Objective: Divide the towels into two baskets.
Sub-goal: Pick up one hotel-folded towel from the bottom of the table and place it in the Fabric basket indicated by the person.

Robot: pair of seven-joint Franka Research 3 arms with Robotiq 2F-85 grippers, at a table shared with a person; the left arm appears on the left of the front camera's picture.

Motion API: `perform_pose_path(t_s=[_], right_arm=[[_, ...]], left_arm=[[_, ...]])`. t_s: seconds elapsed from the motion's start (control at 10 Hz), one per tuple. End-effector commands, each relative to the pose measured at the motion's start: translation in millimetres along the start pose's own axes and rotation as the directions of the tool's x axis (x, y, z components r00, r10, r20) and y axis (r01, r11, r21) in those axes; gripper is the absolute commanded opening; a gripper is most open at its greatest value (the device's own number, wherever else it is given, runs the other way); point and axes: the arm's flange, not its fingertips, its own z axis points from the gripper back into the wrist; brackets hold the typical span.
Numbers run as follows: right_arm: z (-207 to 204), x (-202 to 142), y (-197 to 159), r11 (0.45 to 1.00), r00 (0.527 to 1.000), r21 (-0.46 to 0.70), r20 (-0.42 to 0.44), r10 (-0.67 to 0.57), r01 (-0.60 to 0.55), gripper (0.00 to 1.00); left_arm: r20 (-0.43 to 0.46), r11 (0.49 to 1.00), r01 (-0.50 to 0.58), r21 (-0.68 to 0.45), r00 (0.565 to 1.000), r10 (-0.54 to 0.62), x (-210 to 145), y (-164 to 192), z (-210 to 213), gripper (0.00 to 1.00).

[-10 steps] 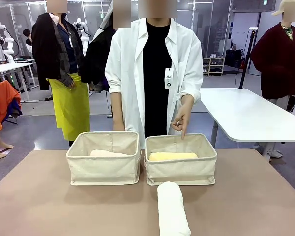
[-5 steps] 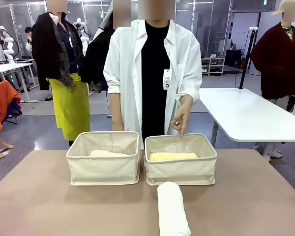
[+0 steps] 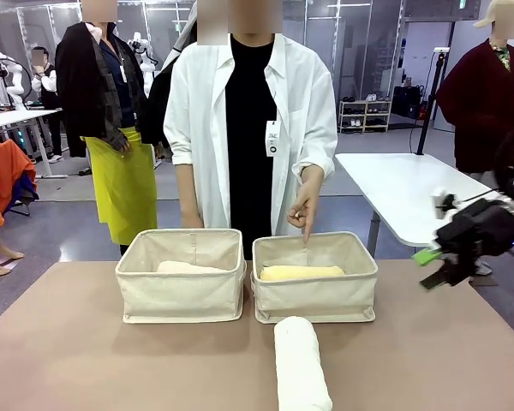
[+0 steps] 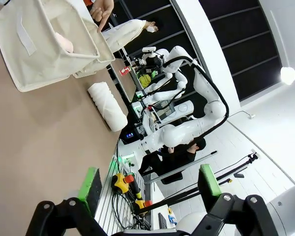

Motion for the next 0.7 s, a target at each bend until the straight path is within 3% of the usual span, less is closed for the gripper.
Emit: perform_pose_path(t_s=[0.0, 0.2, 0.6], right_arm=[[-51.3, 5.6, 22.7, 0.984, 0.993, -0.141, 0.061, -0.100, 0.108, 0.95], [-107.3, 15.3, 35.7, 0.954, 0.978, -0.237, 0.141, -0.155, 0.185, 0.95], [-194.7, 24.8, 41.1, 0.883, 0.966, -0.395, 0.150, -0.211, 0.254, 0.95]], left_arm=[[0.001, 1.000, 0.004, 0.001, 1.000, -0.004, -4.2, -0.8, 1.0, 1.00], [0.001, 1.000, 0.004, 0.001, 1.000, -0.004, -4.2, -0.8, 1.0, 1.00], [0.001, 1.000, 0.004, 0.001, 1.000, -0.004, -4.2, -0.8, 1.0, 1.00]])
